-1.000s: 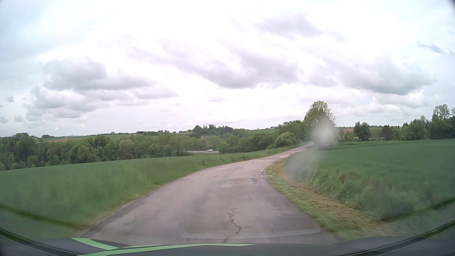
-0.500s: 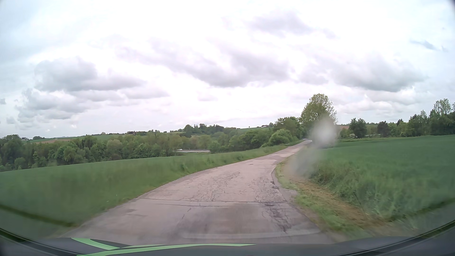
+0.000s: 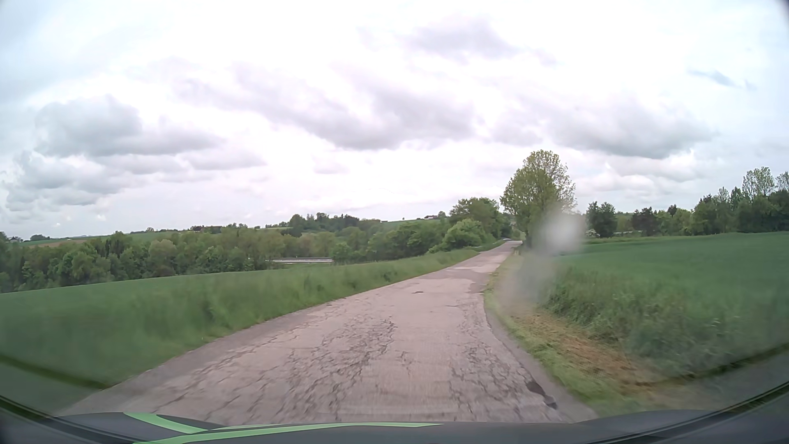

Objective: Follow the waypoints while adhering to traffic rules and regulations

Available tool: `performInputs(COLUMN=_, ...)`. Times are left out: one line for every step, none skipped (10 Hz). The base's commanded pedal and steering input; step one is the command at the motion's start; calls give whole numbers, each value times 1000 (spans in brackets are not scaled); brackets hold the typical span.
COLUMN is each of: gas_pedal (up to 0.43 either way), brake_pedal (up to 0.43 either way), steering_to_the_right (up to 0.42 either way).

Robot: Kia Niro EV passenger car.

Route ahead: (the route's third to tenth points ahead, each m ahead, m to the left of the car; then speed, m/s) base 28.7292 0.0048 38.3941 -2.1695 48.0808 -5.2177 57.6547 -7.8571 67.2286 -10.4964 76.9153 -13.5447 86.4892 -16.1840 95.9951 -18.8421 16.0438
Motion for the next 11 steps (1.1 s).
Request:
performInputs(gas_pedal=138, brake_pedal=0, steering_to_the_right=43)
performInputs(gas_pedal=138, brake_pedal=0, steering_to_the_right=45)
performInputs(gas_pedal=138, brake_pedal=0, steering_to_the_right=45)
performInputs(gas_pedal=138, brake_pedal=0, steering_to_the_right=46)
performInputs(gas_pedal=138, brake_pedal=0, steering_to_the_right=46)
performInputs(gas_pedal=138, brake_pedal=0, steering_to_the_right=46)
performInputs(gas_pedal=138, brake_pedal=0, steering_to_the_right=45)
performInputs(gas_pedal=138, brake_pedal=0, steering_to_the_right=44)
performInputs(gas_pedal=138, brake_pedal=0, steering_to_the_right=41)
performInputs(gas_pedal=150, brake_pedal=0, steering_to_the_right=40)
performInputs(gas_pedal=157, brake_pedal=0, steering_to_the_right=40)
